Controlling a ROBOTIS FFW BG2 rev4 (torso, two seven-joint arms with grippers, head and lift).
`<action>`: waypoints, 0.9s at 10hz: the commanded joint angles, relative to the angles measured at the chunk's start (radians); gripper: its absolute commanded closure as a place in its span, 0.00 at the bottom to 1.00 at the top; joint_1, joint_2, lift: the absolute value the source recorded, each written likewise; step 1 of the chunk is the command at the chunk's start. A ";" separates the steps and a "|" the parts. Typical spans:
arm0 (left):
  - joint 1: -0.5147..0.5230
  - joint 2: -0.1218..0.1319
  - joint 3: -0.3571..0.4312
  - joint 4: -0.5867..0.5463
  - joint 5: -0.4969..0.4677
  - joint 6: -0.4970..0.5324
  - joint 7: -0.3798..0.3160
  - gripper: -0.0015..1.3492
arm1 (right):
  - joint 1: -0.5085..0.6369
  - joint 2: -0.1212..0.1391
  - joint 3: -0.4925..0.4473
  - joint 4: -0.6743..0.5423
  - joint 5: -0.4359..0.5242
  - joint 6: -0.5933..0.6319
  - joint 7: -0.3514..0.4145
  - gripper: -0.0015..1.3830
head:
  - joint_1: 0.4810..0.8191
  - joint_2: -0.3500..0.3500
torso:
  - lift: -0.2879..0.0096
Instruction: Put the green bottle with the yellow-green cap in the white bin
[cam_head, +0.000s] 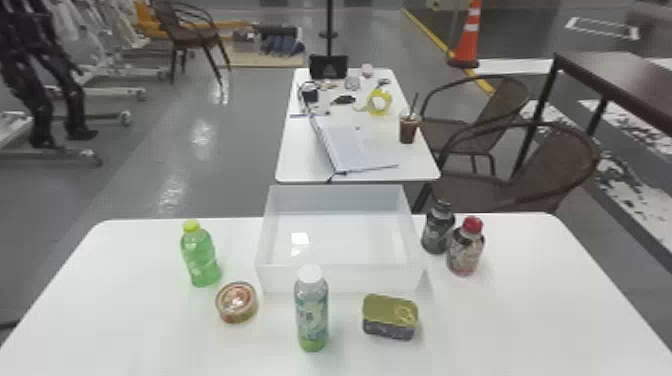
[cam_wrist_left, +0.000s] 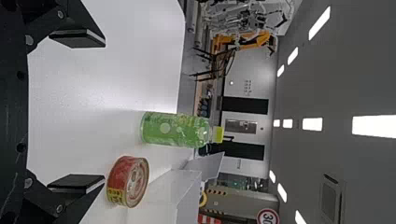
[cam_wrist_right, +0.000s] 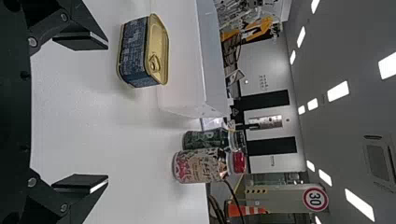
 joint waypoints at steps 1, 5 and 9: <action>-0.007 -0.004 0.000 0.000 -0.004 0.006 -0.002 0.19 | 0.000 0.000 0.000 0.001 0.000 0.000 0.000 0.20 | 0.20 0.50 | 0.63; -0.016 -0.004 -0.005 0.000 -0.009 0.011 -0.002 0.19 | 0.000 0.000 0.000 0.001 -0.002 0.000 0.000 0.20 | 0.20 0.50 | 0.63; -0.078 -0.004 0.009 0.003 -0.026 0.094 -0.037 0.19 | -0.002 0.000 0.000 0.003 -0.005 0.000 0.000 0.20 | 0.20 0.50 | 0.63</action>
